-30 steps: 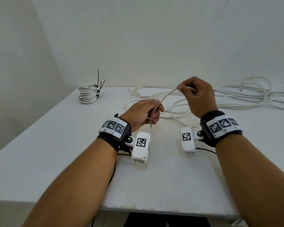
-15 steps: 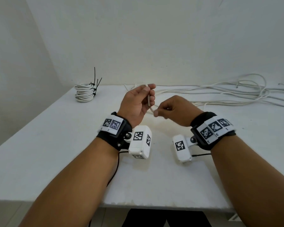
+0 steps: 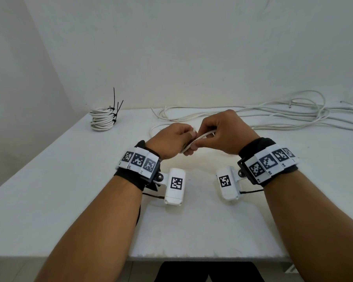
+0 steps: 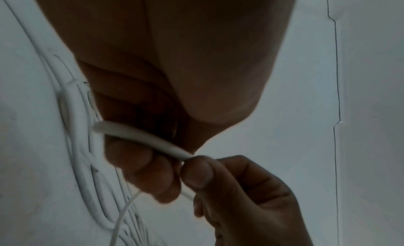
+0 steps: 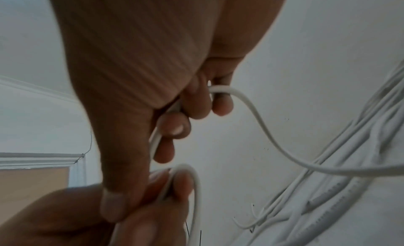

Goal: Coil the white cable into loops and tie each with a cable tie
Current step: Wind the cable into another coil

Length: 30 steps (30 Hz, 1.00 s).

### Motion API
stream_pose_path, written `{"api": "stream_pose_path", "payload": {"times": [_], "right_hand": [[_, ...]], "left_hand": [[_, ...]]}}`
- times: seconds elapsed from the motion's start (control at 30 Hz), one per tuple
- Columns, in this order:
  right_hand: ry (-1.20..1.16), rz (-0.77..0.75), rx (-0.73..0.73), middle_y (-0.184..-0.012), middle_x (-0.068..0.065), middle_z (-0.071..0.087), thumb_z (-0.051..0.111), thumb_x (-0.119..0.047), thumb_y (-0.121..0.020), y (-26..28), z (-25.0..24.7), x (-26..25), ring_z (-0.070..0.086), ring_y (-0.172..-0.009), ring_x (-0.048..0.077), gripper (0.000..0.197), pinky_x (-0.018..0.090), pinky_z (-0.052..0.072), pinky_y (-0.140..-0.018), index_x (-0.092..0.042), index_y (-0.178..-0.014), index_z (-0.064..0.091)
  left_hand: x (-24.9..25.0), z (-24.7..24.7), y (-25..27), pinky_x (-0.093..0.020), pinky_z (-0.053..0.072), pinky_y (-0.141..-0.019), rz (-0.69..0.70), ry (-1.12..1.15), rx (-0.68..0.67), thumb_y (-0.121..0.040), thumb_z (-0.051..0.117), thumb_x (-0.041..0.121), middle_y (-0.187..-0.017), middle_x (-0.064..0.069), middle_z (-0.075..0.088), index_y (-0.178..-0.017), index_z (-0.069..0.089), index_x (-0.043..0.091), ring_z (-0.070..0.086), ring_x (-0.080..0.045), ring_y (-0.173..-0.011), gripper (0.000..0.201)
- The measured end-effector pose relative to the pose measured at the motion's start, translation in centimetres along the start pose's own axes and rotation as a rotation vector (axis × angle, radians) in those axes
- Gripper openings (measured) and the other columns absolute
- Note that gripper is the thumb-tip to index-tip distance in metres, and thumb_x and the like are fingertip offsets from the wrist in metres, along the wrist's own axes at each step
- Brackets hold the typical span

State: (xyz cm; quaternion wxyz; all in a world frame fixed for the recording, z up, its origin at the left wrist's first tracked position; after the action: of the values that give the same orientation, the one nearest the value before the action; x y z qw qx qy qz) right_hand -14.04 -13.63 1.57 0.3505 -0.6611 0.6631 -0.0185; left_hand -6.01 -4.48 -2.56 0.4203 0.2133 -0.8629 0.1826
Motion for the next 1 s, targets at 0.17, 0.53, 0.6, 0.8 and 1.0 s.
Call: {"api": "stream_pose_path", "payload": {"times": [0.17, 0.53, 0.6, 0.8, 1.0], "right_hand": [[-0.11, -0.012, 0.12, -0.051, -0.005, 0.055, 0.084, -0.057, -0.055, 0.1, -1.8, 0.5, 0.044, -0.047, 0.007, 0.048, 0.016, 0.036, -0.048, -0.014, -0.061, 0.063], [-0.398, 0.064, 0.193, -0.049, -0.007, 0.045, 0.057, -0.055, -0.085, -0.3, -2.0, 2.1, 0.039, -0.05, 0.008, 0.032, 0.019, 0.034, -0.054, -0.037, -0.062, 0.069], [-0.384, 0.095, 0.132, -0.049, -0.011, 0.046, 0.048, -0.052, -0.093, -0.3, -0.7, 2.4, 0.04, -0.049, 0.008, 0.04, 0.018, 0.036, -0.055, -0.042, -0.06, 0.068], [-0.381, 0.222, -0.113, -0.049, -0.009, 0.048, 0.038, -0.049, -0.102, -0.5, 2.7, 1.8, 0.037, -0.047, 0.016, 0.059, 0.027, 0.036, -0.049, -0.029, -0.054, 0.066], [-0.073, 0.265, -0.501, -0.068, -0.005, 0.055, 0.036, -0.048, -0.103, 1.0, 6.1, 1.1, 0.047, -0.055, 0.009, 0.039, 0.016, 0.041, -0.054, -0.028, -0.124, 0.062]], "left_hand": [[0.0, 1.2, 0.6, -0.023, 0.029, -0.047, -0.058, 0.301, -0.101, -0.098, 0.036, 0.008, -0.048, -0.003, 0.047, -0.079, 0.064, 0.003, 0.039, -0.015, -0.046, 0.035], [2.8, -0.1, 1.2, -0.016, 0.032, -0.044, 0.203, 0.853, -0.054, -0.097, 0.043, 0.019, -0.048, 0.003, 0.05, -0.079, 0.075, 0.011, 0.041, -0.007, -0.039, 0.038], [3.1, 0.1, 1.3, -0.015, 0.04, -0.045, 0.203, 0.972, -0.067, -0.09, 0.046, 0.02, -0.054, 0.002, 0.057, -0.082, 0.077, 0.009, 0.048, -0.007, -0.043, 0.034], [2.3, -0.8, 0.4, -0.018, 0.055, -0.063, 0.184, 1.23, 0.043, -0.093, 0.045, 0.006, -0.076, -0.006, 0.07, -0.115, 0.059, -0.003, 0.065, -0.009, -0.061, 0.027], [-0.5, -1.6, -0.3, -0.024, 0.059, -0.075, 0.104, 1.188, 0.376, -0.101, 0.045, 0.004, -0.087, -0.011, 0.075, -0.11, 0.059, -0.002, 0.072, -0.017, -0.075, 0.019]]}}
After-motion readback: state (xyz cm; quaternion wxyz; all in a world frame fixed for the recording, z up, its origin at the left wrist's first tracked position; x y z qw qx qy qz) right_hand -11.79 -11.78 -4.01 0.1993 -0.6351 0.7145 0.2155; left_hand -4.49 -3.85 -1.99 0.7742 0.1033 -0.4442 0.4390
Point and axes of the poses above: each hand's wrist, its own y-axis away from the middle knuckle, its own z-axis out of the palm, x = y × z, the point moved 8 cm from there along -y, towards the middle knuckle
